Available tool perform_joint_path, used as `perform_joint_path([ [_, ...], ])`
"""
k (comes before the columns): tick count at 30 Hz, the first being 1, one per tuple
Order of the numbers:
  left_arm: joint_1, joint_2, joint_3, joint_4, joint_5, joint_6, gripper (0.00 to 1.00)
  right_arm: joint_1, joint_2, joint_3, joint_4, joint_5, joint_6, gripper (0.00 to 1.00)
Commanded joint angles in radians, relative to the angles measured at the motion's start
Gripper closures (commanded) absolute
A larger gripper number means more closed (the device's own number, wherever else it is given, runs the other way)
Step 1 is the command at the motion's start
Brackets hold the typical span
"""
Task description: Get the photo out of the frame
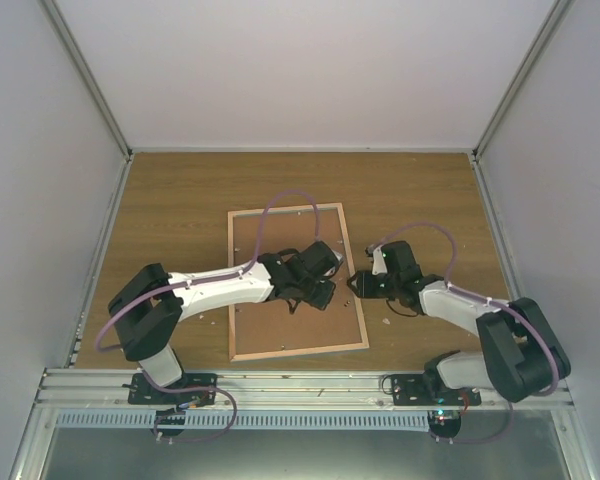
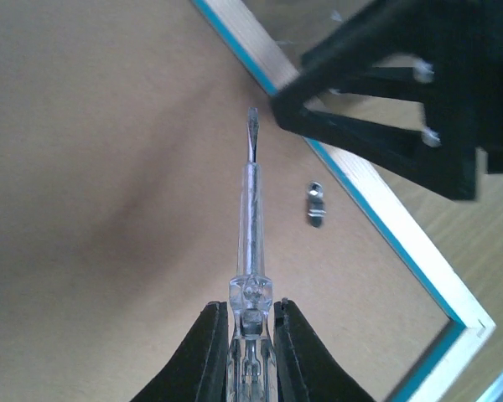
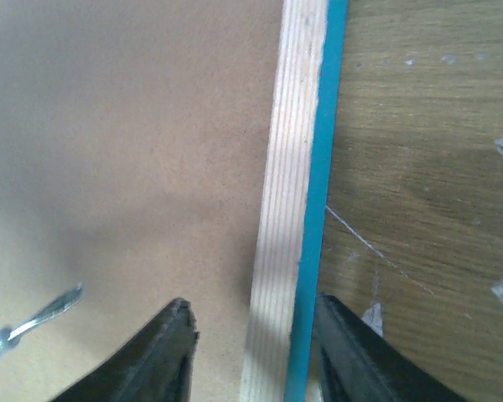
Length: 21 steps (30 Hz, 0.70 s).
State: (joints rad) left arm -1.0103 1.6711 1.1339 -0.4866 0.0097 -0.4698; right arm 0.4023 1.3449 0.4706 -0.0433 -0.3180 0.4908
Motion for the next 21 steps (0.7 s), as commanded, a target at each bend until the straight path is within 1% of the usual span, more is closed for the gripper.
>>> perform_joint_path([
  [1, 0.055, -0.01, -0.006, 0.05, -0.021, 0.045, 1.0, 0.012, -0.031, 0.026, -0.047, 0.064, -0.044, 0.54],
  [4, 0.098, 0.009, 0.003, 0.074, -0.011, 0.068, 1.0, 0.012, 0.016, 0.083, -0.056, 0.115, -0.063, 0.51],
  [7, 0.137, 0.033, 0.021, 0.093, 0.028, 0.096, 1.0, 0.008, 0.062, 0.117, -0.027, 0.154, -0.062, 0.51],
  [10, 0.175, 0.061, 0.047, 0.107, 0.048, 0.125, 1.0, 0.006, 0.112, 0.16, -0.013, 0.15, -0.074, 0.52],
  [17, 0.243, 0.162, 0.128, 0.127, 0.097, 0.175, 1.0, 0.002, 0.217, 0.217, 0.009, 0.145, -0.09, 0.57],
  [21, 0.251, 0.215, 0.178, 0.13, 0.115, 0.204, 1.0, 0.001, 0.244, 0.227, 0.013, 0.15, -0.096, 0.63],
])
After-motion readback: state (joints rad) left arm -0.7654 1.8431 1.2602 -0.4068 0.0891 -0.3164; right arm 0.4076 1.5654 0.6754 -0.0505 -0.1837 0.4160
